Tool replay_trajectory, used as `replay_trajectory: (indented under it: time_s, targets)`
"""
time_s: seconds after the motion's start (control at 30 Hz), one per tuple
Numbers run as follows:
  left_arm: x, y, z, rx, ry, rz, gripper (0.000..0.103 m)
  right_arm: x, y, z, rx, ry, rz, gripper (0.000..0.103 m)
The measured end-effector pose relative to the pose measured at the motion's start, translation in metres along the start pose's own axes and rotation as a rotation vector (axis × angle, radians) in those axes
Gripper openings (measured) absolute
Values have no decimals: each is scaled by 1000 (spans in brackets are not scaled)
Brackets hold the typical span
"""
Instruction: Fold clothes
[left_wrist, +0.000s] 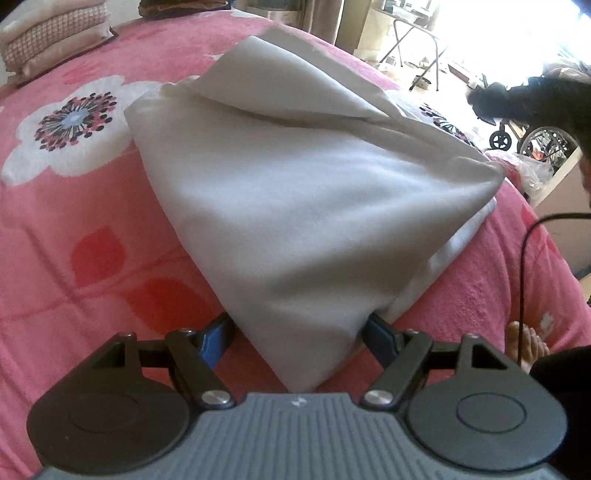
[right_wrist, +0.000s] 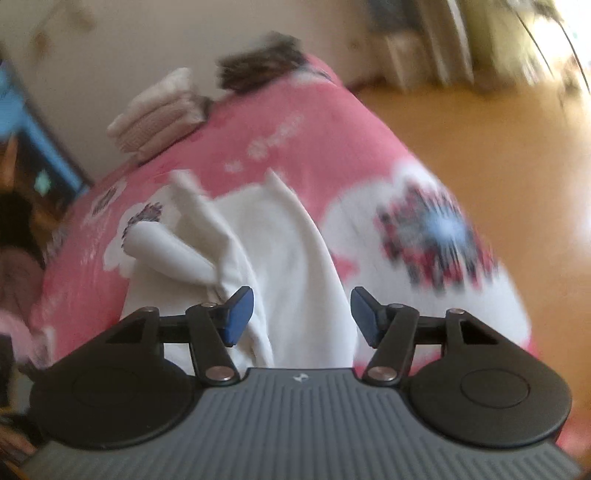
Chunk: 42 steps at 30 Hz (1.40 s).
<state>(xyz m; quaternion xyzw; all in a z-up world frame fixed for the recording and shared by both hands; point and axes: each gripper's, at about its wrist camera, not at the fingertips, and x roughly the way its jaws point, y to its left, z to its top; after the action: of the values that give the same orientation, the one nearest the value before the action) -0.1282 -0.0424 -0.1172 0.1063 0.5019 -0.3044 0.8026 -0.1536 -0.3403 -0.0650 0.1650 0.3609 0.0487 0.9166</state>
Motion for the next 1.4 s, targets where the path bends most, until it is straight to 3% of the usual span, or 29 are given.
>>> replay_trajectory:
  time_s: [0.1, 0.23, 0.33, 0.37, 0.43, 0.53, 0.63, 0.8, 0.9, 0.93, 0.97, 1.0, 1.03, 1.13, 1.2, 1.23, 1.27, 1.3, 1.33, 1.4]
  targets:
    - [2, 0, 2, 5, 0, 2, 77, 18, 43, 13, -206, -24, 51, 58]
    - [2, 2, 1, -14, 0, -5, 77, 70, 94, 14, -484, 37, 92, 58]
    - [2, 3, 0, -17, -5, -8, 77, 105, 99, 11, -552, 94, 76, 57]
    - [2, 3, 0, -12, -6, -9, 77, 112, 97, 14, -531, 111, 86, 46]
    - [2, 3, -1, -3, -9, -11, 77, 114, 87, 29, -410, 117, 132, 6]
    - [3, 5, -1, 5, -6, -22, 77, 96, 63, 53, -160, 28, 179, 7]
    - [5, 7, 0, 15, -4, -32, 77, 101, 29, 67, 53, 30, 190, 7]
    - [9, 6, 0, 45, -4, -24, 77, 143, 9, 66, 115, 144, 144, 7]
    - [9, 5, 1, 48, -1, -26, 78, 147, -6, 66, 224, 182, 202, 13]
    - [9, 6, 1, 47, 0, -28, 78, 144, -9, 66, 243, 187, 236, 23]
    - [9, 6, 1, 48, 0, -30, 78, 141, -11, 65, 246, 195, 261, 42]
    - [9, 5, 2, 50, 1, -30, 78, 138, -12, 65, 247, 205, 285, 50]
    - [9, 5, 2, 52, 1, -31, 78, 136, -13, 64, 241, 218, 298, 55]
    - [10, 5, 2, 55, 0, -34, 78, 127, -12, 57, 220, 265, 308, 55]
    - [10, 6, 3, 54, 0, -36, 78, 122, -14, 51, 212, 269, 322, 55]
    - [11, 6, 3, 54, 1, -36, 78, 121, -14, 50, 197, 261, 313, 48]
    - [11, 6, 4, 54, 1, -36, 78, 121, -13, 48, 179, 251, 300, 25]
    - [11, 6, 4, 54, 1, -35, 78, 121, -11, 48, 161, 246, 284, 14]
    - [10, 5, 3, 55, 1, -34, 78, 122, -11, 48, 153, 239, 276, 7]
    - [9, 4, 3, 57, 0, -32, 78, 120, -8, 51, 133, 200, 274, 6]
